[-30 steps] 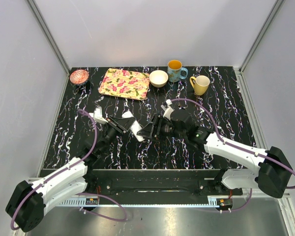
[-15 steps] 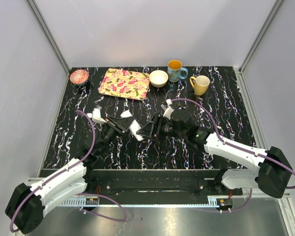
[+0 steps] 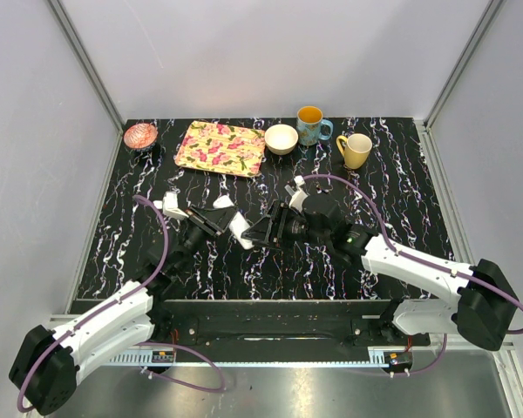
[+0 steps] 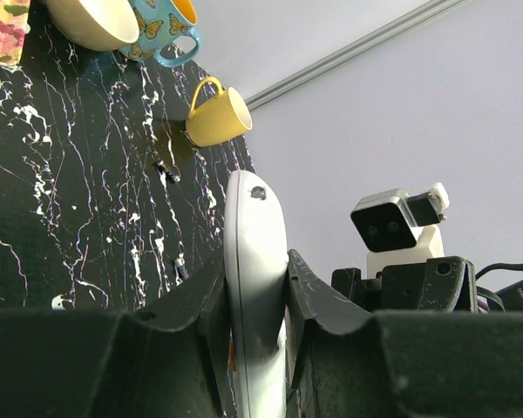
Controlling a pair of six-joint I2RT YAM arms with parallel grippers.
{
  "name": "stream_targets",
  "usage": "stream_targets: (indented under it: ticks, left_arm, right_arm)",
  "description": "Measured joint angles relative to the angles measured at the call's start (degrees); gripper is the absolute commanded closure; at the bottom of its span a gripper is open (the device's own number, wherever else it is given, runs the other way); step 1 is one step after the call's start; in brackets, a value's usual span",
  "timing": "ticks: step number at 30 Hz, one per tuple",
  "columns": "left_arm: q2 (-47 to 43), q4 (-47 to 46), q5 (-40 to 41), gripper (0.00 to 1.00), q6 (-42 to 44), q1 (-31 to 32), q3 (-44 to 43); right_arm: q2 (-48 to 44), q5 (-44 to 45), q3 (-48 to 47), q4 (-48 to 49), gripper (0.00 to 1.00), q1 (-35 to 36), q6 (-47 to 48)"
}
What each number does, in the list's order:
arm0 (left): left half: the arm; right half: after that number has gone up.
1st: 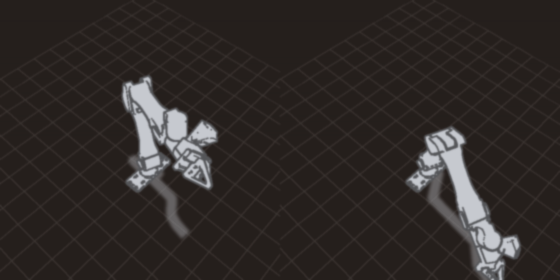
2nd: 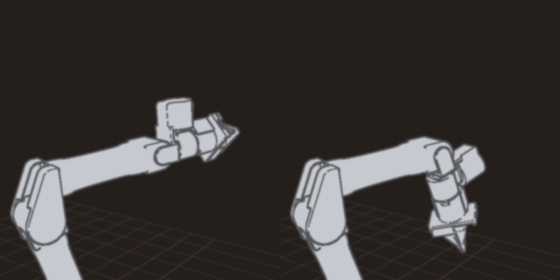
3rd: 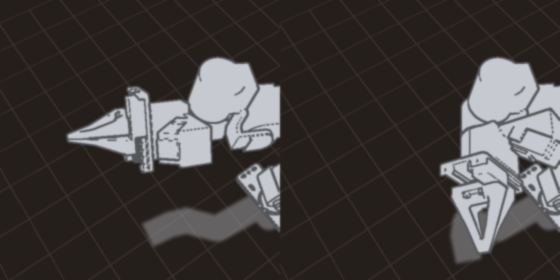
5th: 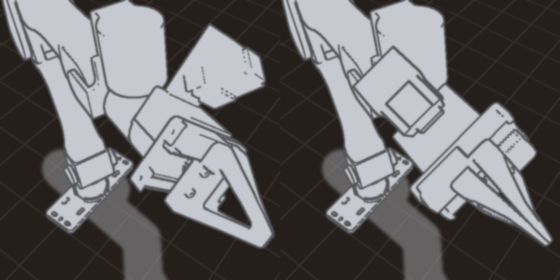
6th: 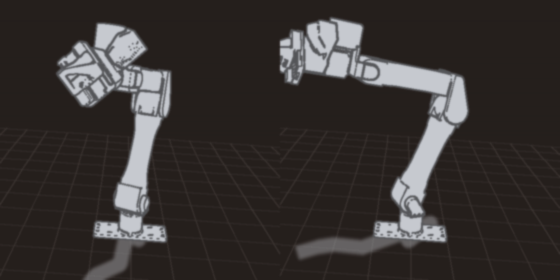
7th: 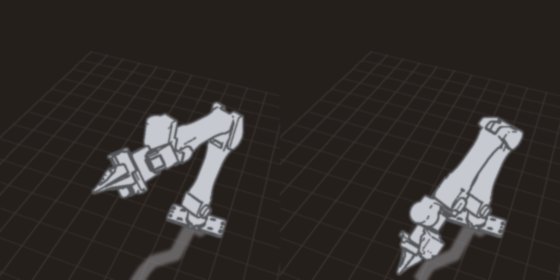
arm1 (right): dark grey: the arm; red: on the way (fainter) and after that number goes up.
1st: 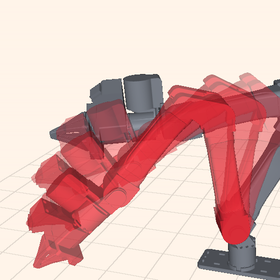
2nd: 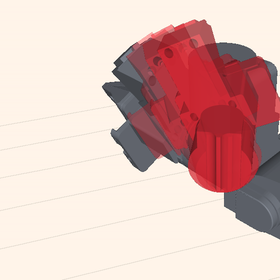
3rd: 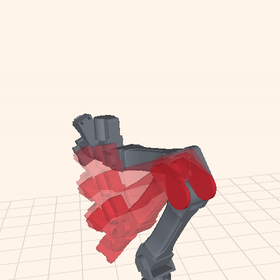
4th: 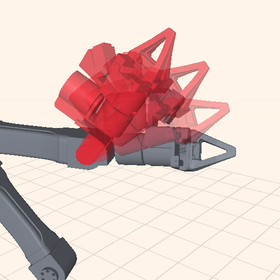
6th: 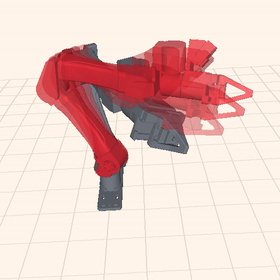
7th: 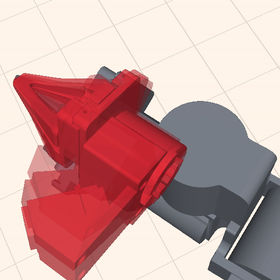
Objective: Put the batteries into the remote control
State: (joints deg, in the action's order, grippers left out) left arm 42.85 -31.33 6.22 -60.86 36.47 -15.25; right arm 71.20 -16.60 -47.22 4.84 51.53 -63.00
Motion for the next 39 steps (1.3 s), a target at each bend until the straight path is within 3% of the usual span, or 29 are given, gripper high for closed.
stream_targets:
  ticks: [18, 25, 29, 37, 39]
  left_arm:
    - [0.52, -3.39, -3.02, 1.0, -0.59, -0.15, 2.75]
    - [-0.09, -3.08, -0.35, 1.0, -0.31, 0.13, 2.78]
    - [-1.86, -2.99, 4.0, 1.0, 1.01, 0.28, 2.73]
    - [-0.98, -3.26, 9.01, 1.0, 2.69, 0.79, 2.05]
    - [-0.87, -3.78, 10.36, 1.0, 3.08, 1.68, 2.05]
  right_arm:
    - [1.31, -1.01, 1.79, 4.76, 0.42, -2.21, -1.33]
    - [0.22, 0.35, 1.81, 3.74, 0.41, -2.25, -0.92]
    - [-3.15, 2.01, 1.79, 0.87, 0.53, -2.25, 0.17]
    - [-3.48, 2.21, 1.55, -0.96, 1.0, -2.25, 0.0]
    - [-3.19, 2.23, 1.55, -1.05, 1.0, -2.25, -0.2]
